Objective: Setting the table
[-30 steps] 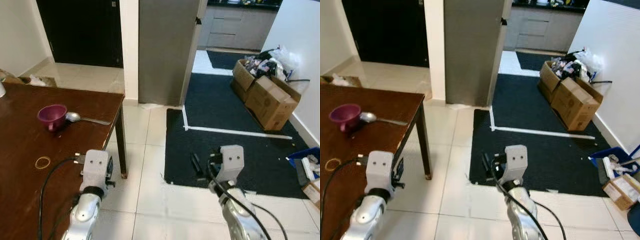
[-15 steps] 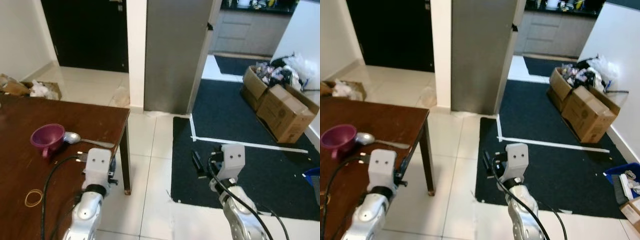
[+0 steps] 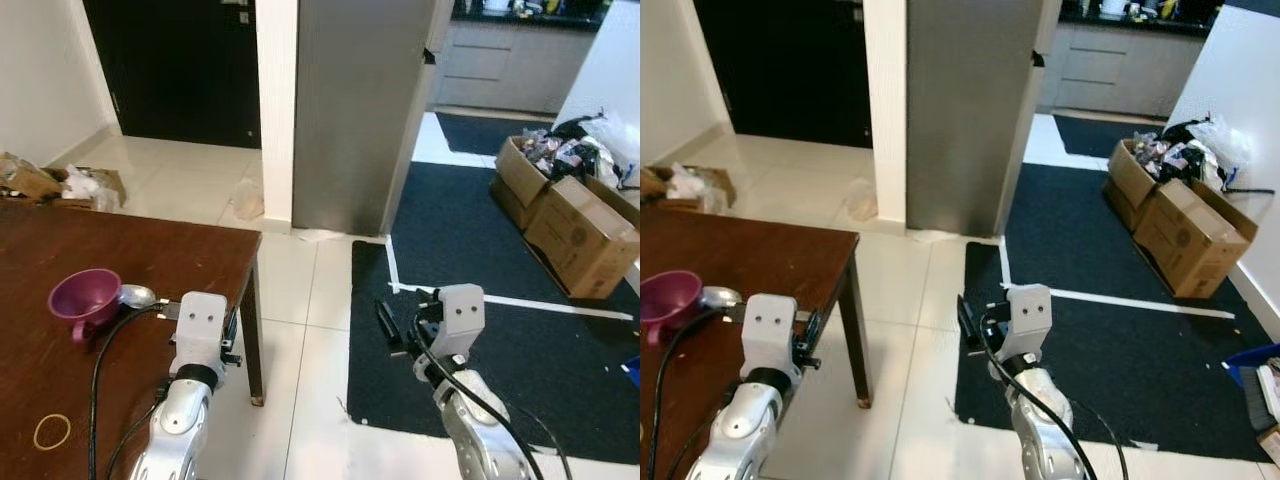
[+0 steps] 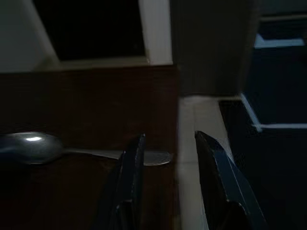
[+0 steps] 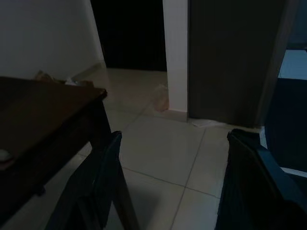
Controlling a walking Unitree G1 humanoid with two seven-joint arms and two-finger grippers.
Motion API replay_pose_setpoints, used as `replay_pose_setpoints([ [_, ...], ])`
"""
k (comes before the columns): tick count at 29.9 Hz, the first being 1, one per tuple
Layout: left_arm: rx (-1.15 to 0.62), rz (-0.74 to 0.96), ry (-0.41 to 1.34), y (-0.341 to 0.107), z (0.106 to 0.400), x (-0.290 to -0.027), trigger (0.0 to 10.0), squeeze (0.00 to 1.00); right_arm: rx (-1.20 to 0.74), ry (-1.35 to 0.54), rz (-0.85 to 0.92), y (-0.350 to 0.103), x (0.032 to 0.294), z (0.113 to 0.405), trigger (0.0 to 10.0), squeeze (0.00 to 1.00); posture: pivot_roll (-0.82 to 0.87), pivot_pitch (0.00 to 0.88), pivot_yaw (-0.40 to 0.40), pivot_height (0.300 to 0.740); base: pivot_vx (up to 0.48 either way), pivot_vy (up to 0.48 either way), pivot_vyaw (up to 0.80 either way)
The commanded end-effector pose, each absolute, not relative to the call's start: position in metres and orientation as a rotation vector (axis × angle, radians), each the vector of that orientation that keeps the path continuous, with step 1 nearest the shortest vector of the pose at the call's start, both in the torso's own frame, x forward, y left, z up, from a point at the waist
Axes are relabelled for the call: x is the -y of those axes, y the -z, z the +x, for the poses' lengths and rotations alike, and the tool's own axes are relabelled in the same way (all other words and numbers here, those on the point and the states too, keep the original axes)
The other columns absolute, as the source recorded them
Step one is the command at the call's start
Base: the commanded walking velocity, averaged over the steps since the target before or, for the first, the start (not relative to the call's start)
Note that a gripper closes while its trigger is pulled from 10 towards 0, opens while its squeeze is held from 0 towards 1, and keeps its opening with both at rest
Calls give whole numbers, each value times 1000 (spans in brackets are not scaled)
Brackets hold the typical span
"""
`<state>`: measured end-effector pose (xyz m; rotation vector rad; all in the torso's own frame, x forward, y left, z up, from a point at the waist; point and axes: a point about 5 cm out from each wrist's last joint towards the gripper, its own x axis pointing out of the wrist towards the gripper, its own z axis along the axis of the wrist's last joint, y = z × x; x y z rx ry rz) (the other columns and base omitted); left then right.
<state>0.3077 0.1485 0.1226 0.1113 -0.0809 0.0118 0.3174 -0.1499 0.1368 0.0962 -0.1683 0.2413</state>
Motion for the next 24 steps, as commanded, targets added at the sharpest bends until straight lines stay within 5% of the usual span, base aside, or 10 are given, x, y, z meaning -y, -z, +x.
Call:
replay_pose_setpoints([
  [1, 57, 120, -21, -118, 305, -152, 10000, 0, 162, -246, 115, -137, 149, 316, 10000, 0, -11, 32, 41, 740, 0, 0, 800],
  [13, 45, 126, -21, -117, 305, -153, 10000, 0, 184, -204, 408, -152, 160, 322, 10000, 129, -10, 42, 44, 740, 0, 0, 796],
  [16, 45, 127, -20, -117, 305, -153, 10000, 0, 192, -199, 437, -155, 162, 323, 10000, 224, -10, 42, 44, 740, 0, 0, 790],
  [18, 45, 128, -21, -118, 305, -153, 10000, 0, 194, -212, 435, -157, 161, 323, 10000, 392, -9, 46, 45, 740, 0, 0, 788],
  [24, 41, 131, -24, -118, 305, -153, 10000, 0, 194, -244, 446, -160, 157, 321, 10000, 467, -8, 48, 47, 740, 0, 0, 788],
])
